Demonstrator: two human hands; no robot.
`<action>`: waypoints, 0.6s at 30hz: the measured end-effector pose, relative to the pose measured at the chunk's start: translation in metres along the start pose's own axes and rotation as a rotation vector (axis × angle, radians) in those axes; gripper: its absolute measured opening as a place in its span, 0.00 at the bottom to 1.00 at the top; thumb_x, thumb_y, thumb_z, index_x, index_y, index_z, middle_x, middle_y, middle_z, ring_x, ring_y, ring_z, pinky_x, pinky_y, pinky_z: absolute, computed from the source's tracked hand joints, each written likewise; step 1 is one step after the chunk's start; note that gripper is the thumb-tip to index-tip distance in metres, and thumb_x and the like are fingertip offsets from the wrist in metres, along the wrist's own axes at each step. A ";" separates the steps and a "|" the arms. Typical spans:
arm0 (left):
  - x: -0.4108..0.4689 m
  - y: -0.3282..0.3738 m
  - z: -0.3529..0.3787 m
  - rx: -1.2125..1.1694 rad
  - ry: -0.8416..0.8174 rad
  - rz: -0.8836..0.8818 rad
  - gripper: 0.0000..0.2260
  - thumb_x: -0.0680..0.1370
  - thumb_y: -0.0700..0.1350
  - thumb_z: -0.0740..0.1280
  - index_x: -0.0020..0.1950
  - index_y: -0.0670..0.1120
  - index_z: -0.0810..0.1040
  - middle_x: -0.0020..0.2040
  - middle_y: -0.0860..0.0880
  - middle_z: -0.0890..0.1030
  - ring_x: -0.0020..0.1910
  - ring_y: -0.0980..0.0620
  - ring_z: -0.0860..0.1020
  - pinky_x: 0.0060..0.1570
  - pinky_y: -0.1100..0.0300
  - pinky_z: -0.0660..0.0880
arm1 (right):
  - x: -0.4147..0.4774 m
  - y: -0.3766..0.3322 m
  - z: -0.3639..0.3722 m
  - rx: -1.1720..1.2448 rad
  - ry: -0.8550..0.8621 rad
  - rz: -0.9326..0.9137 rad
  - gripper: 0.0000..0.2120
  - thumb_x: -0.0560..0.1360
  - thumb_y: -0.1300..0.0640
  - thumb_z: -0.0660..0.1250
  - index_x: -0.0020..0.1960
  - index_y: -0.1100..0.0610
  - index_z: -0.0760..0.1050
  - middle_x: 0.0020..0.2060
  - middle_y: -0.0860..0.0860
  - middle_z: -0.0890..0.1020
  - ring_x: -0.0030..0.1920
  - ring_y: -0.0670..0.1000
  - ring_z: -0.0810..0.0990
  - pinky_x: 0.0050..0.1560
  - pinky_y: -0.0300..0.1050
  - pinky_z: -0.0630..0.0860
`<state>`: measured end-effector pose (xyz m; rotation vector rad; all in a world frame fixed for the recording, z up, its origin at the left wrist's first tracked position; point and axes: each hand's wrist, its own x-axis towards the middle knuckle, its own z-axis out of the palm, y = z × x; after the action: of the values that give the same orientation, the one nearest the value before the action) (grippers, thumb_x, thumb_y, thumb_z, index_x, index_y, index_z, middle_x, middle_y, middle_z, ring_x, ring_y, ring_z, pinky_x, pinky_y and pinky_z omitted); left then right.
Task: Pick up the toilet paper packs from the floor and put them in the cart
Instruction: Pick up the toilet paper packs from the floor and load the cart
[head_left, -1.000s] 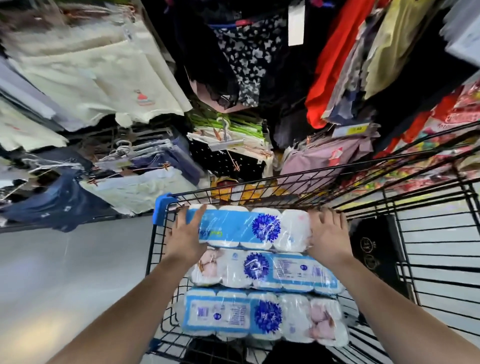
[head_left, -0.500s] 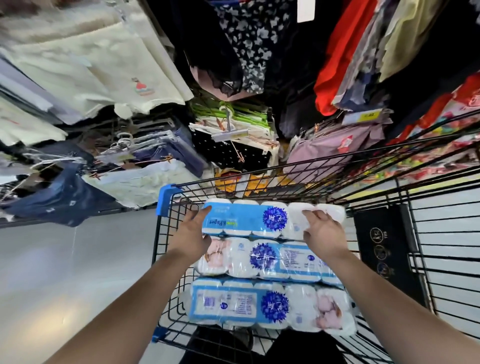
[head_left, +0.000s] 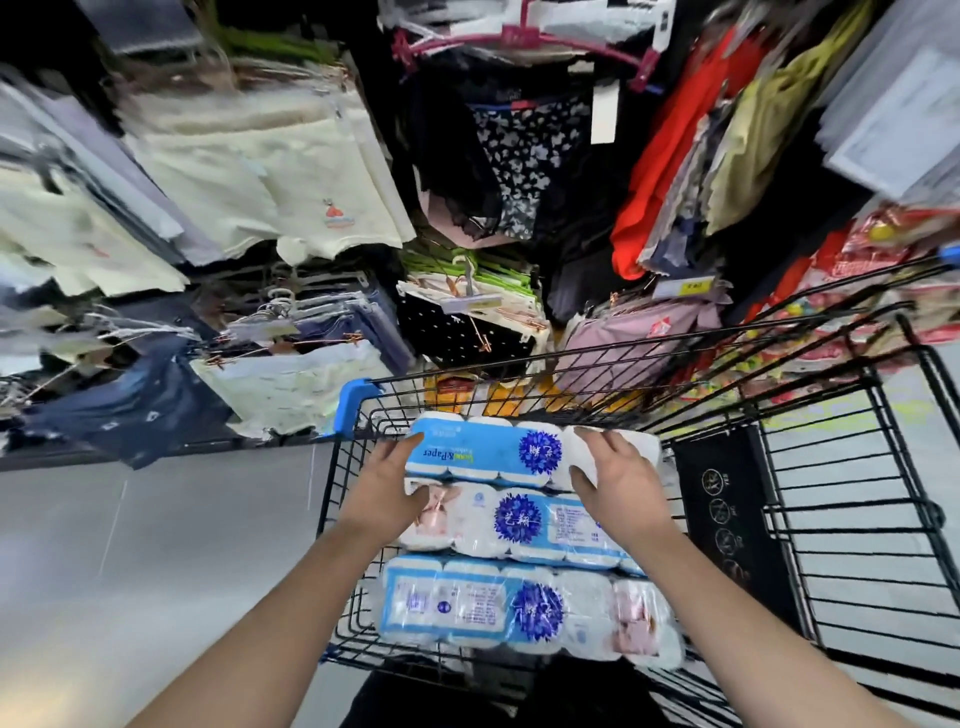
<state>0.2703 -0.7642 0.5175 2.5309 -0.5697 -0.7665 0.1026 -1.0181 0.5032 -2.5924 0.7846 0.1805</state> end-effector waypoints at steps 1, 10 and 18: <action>-0.006 0.000 -0.001 -0.004 0.002 0.002 0.32 0.76 0.43 0.71 0.77 0.53 0.64 0.73 0.45 0.67 0.66 0.47 0.73 0.64 0.58 0.71 | -0.008 -0.003 -0.002 0.000 0.013 -0.007 0.25 0.79 0.50 0.67 0.75 0.51 0.68 0.63 0.55 0.78 0.63 0.60 0.78 0.65 0.58 0.75; -0.057 -0.002 -0.004 -0.078 -0.064 0.067 0.31 0.77 0.47 0.69 0.78 0.54 0.62 0.74 0.46 0.65 0.69 0.45 0.71 0.67 0.54 0.70 | -0.093 -0.014 -0.009 -0.013 0.125 -0.032 0.21 0.78 0.55 0.71 0.70 0.57 0.75 0.60 0.59 0.81 0.57 0.64 0.81 0.53 0.56 0.79; -0.111 0.004 0.031 -0.095 -0.118 0.088 0.31 0.76 0.51 0.71 0.77 0.54 0.64 0.74 0.47 0.66 0.65 0.48 0.75 0.65 0.54 0.72 | -0.166 0.003 0.004 0.029 -0.046 -0.100 0.21 0.80 0.48 0.67 0.72 0.49 0.74 0.65 0.51 0.79 0.61 0.57 0.81 0.58 0.52 0.77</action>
<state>0.1666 -0.7209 0.5421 2.3695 -0.6628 -0.8938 -0.0371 -0.9355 0.5386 -2.5837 0.6353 0.1967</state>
